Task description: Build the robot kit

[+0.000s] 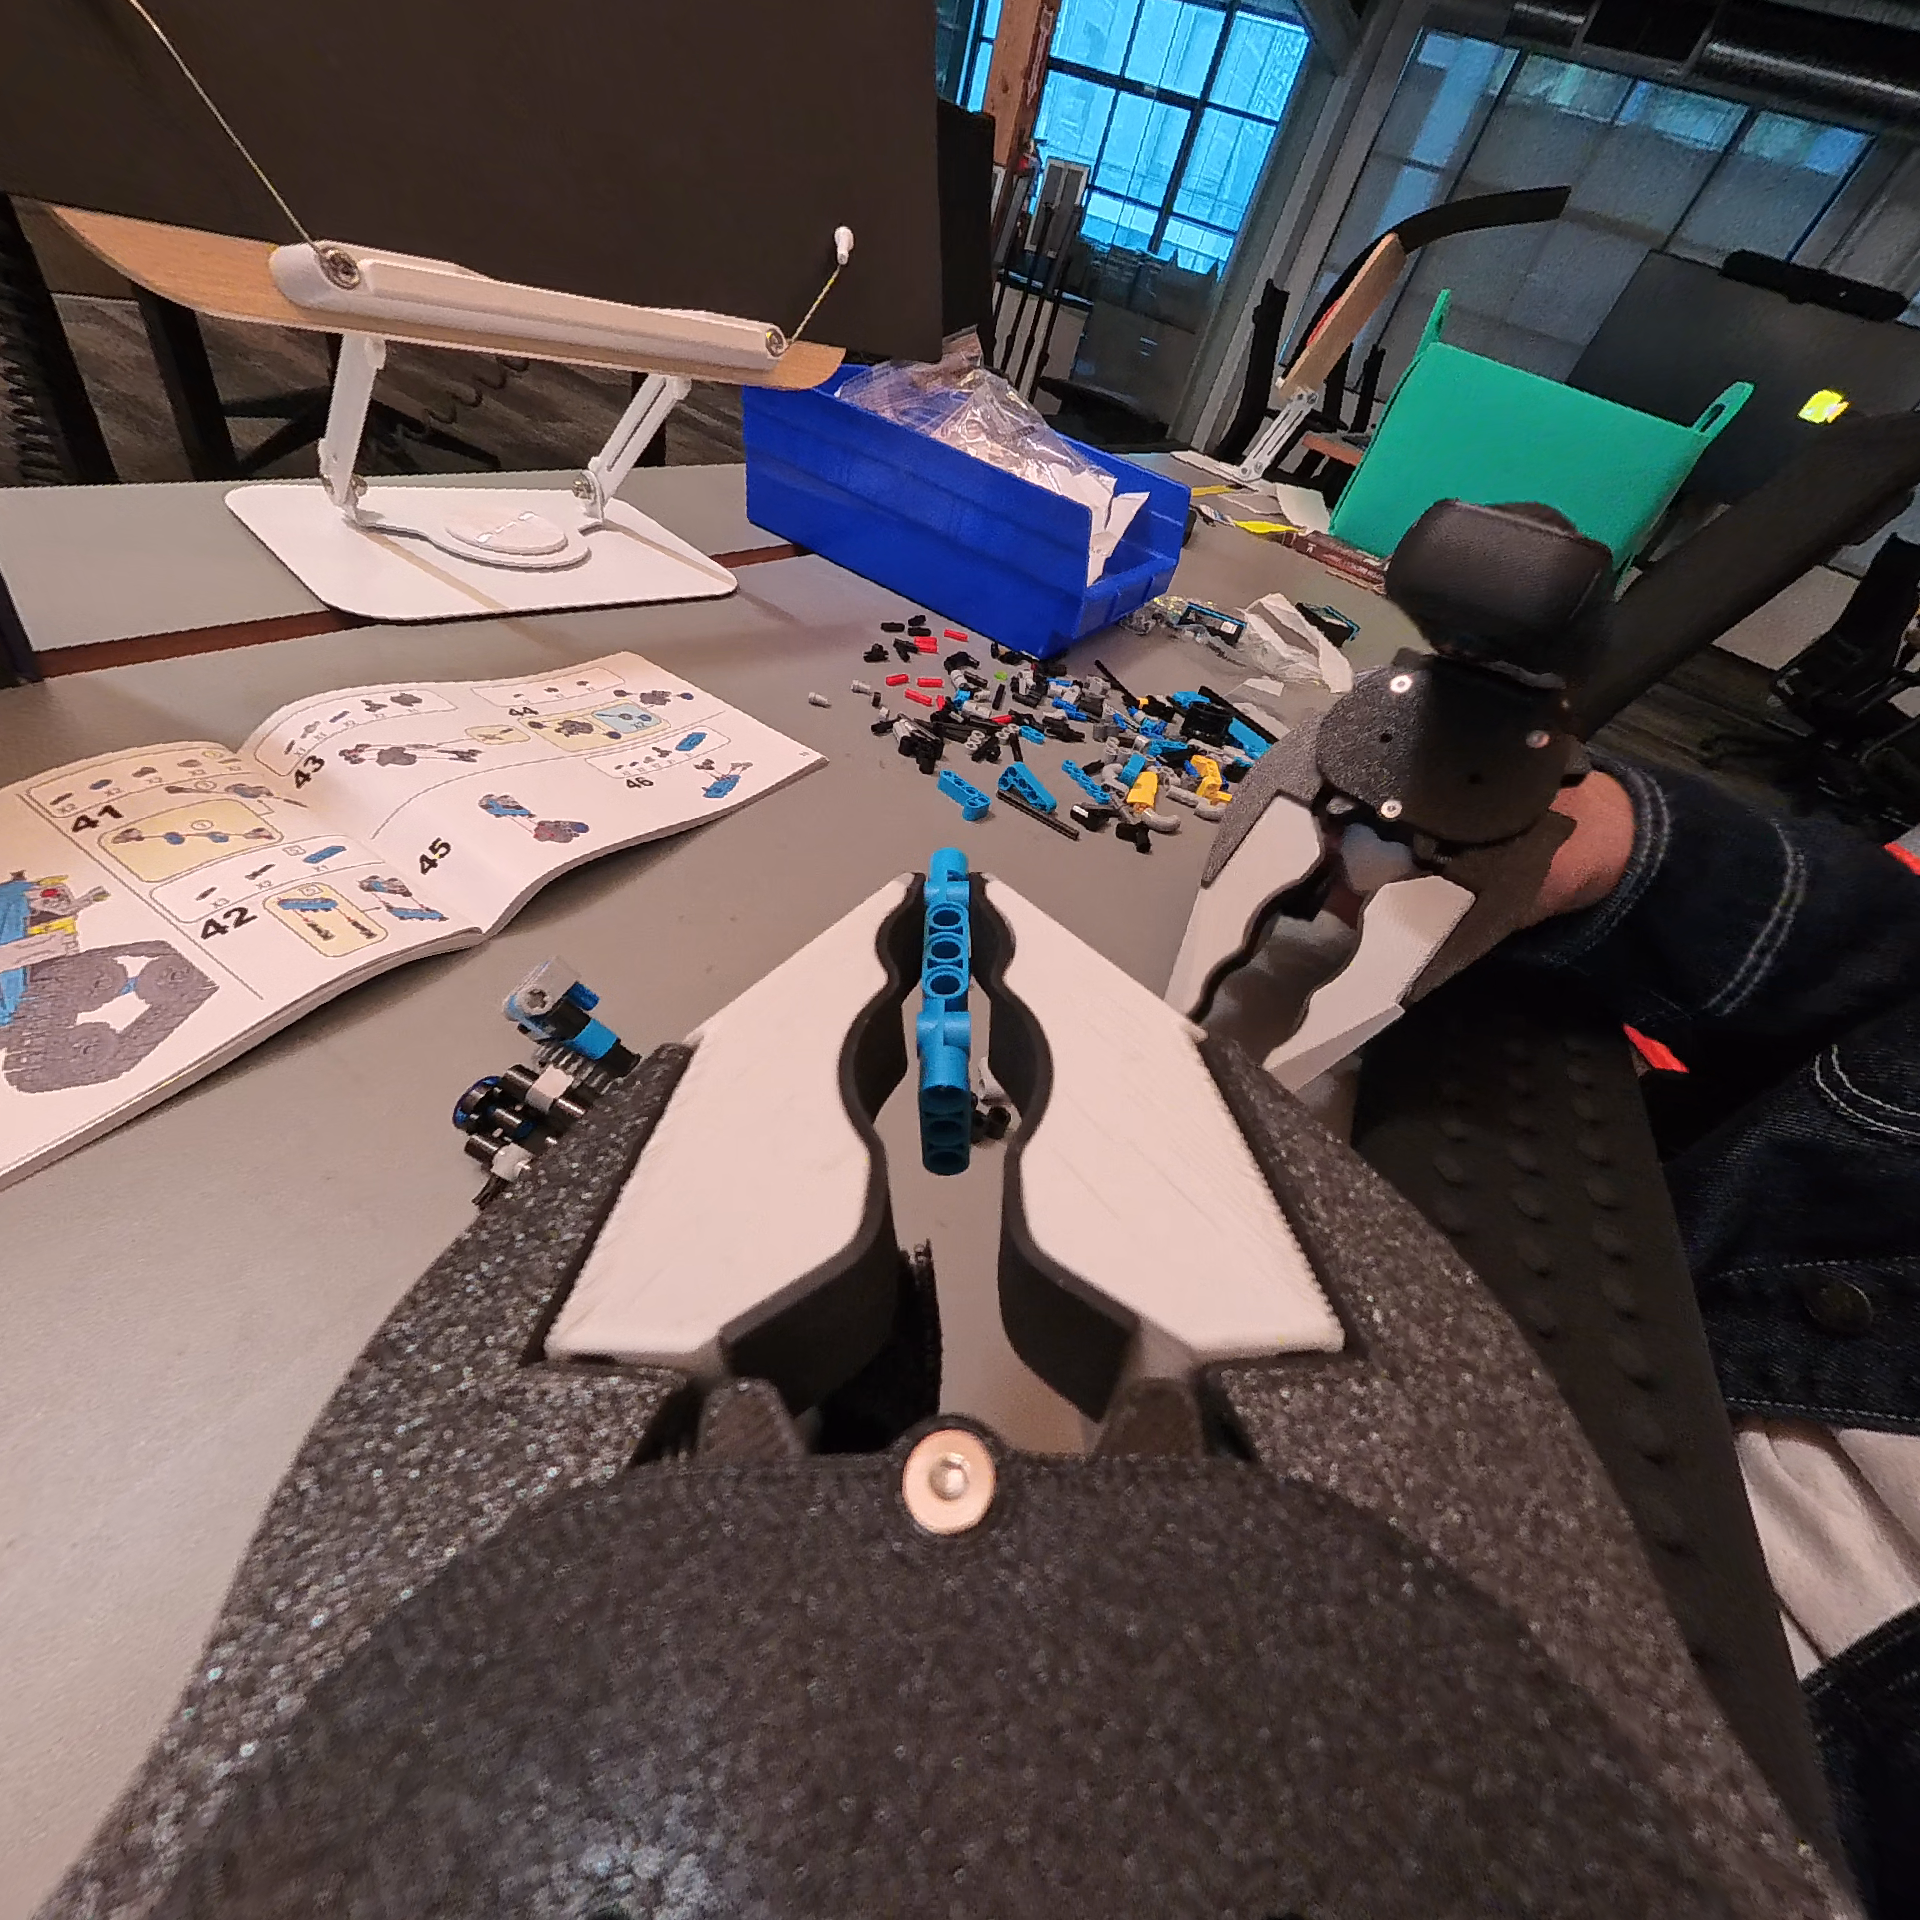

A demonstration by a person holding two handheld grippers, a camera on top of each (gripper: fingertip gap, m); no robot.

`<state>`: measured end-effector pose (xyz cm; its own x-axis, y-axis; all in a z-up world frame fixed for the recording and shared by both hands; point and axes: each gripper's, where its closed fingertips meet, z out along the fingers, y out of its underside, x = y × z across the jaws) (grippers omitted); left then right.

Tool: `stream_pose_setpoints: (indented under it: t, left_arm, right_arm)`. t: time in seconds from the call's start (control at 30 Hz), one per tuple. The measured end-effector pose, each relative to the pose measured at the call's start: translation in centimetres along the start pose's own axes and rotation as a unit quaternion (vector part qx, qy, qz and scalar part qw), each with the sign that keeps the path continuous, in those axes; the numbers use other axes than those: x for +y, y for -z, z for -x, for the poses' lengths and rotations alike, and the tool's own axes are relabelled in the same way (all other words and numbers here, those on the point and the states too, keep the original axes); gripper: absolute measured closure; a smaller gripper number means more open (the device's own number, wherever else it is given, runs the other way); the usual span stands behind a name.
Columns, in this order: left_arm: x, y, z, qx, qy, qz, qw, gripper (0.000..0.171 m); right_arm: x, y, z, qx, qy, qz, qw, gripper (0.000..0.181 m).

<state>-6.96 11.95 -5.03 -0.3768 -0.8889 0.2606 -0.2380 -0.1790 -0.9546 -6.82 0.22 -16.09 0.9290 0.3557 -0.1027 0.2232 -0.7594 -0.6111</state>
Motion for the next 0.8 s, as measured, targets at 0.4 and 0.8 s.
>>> stream_pose_setpoints:
  t: [0.4,0.8]
  left_arm:
    - [-0.4,0.1,-0.4,0.009,-0.005,-0.011,1.0,0.163]
    - [-2.3,1.6,1.5,-0.07,-0.05,-0.059,0.995,0.163]
  right_arm:
    - [-1.6,0.6,0.0,0.057,-0.081,0.025,0.995,0.137]
    - [0.1,0.5,-0.6,-0.031,-0.207,0.359,0.909,0.137]
